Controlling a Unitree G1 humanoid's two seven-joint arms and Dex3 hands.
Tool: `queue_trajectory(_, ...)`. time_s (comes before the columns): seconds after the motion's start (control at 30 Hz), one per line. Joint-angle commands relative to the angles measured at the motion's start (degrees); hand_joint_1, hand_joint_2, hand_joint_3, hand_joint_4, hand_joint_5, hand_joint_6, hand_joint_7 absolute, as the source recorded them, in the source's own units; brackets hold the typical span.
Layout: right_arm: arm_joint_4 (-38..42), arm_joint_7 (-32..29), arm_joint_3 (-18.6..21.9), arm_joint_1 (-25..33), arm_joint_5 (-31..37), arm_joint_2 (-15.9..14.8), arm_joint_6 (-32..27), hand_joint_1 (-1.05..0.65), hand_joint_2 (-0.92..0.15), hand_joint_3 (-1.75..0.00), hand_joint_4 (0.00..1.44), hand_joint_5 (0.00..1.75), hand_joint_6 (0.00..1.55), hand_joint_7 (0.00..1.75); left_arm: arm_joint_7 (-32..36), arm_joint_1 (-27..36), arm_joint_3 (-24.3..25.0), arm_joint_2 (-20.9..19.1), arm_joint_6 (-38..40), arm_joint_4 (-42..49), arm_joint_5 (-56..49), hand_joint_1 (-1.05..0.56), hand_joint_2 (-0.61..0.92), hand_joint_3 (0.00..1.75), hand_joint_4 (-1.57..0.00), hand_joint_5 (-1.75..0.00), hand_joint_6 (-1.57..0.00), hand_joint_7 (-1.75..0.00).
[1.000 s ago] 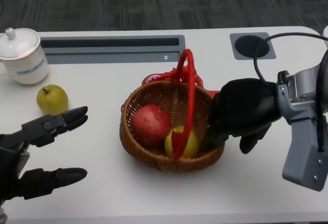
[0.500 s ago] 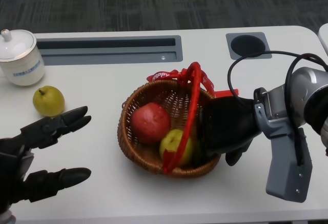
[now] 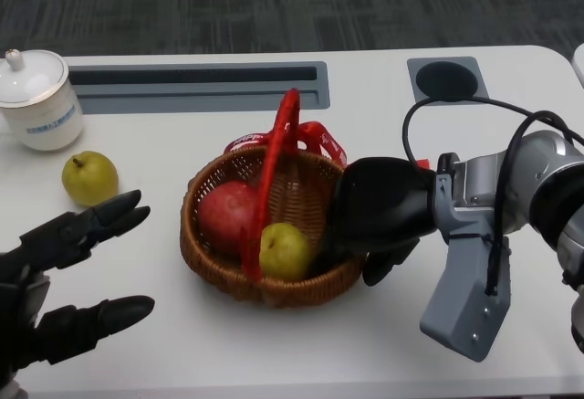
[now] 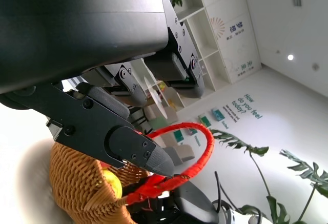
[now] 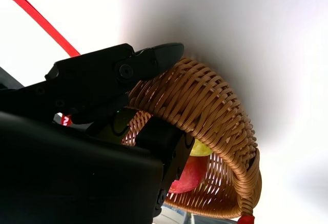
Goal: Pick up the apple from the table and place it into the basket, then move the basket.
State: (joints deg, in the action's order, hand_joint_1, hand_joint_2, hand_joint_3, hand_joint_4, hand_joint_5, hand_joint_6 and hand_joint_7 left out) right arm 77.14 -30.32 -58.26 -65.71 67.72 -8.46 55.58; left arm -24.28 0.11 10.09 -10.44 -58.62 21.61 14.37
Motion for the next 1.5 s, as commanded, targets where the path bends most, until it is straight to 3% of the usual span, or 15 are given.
queue_trajectory(0.03,0.62,1.29,3.34,0.67,-3.89,-0.54,-2.04,-0.24,-0.92,-0.09,1.04,0.03,0.87,0.01,1.33,0.99,0.64,-0.08,-0.99,-1.22,-0.09,-0.41,0.78,0.0,-0.81,-0.01,-0.73,-0.01)
queue_trajectory(0.37,1.66,11.02,9.64,4.12,-10.26,-1.07,-6.56,-0.27,-0.92,-0.15,1.04,0.01,0.87,0.01,1.55,3.6,0.44,0.18,-0.69,-4.35,0.01,-0.39,0.78,0.0,-0.81,-0.01,-0.74,-0.01)
queue_trajectory(0.63,3.01,21.0,15.81,4.83,-15.94,-1.5,-21.93,-0.27,-0.92,-0.21,0.96,0.01,0.83,0.01,1.92,9.26,-0.05,0.04,-0.73,-10.3,0.43,-0.42,0.76,0.0,-0.83,-0.01,-0.76,-0.01)
queue_trajectory(0.9,3.42,24.57,22.43,3.79,-20.05,-2.81,-35.95,-0.26,-0.92,-0.22,0.95,0.01,0.83,0.01,3.06,17.84,0.29,-0.08,-0.8,-18.66,-1.49,-0.47,0.75,0.0,-0.87,-0.02,-0.79,-0.01)
queue_trajectory(1.27,3.44,24.47,28.46,5.36,-23.31,-2.6,-43.94,-0.25,-0.92,-0.18,0.91,0.0,0.84,0.01,3.53,28.11,0.07,-0.03,0.0,-25.33,-1.42,-0.45,0.76,0.0,-0.9,-0.02,-0.81,-0.01)
queue_trajectory(1.37,3.48,26.02,30.2,5.81,-24.55,-2.11,-45.52,-0.32,-0.91,-0.12,0.89,0.0,0.79,0.0,3.49,29.85,-0.24,0.07,-0.02,-26.08,-1.04,-0.44,0.76,0.0,-0.91,-0.01,-0.81,-0.01)
queue_trajectory(1.5,3.43,28.85,31.69,6.17,-25.54,-1.57,-46.11,-0.6,-0.84,-0.01,0.73,0.0,0.63,0.0,3.56,30.91,-0.55,0.27,-0.1,-26.15,-1.09,-0.43,0.76,0.0,-0.91,-0.01,-0.82,-0.01)
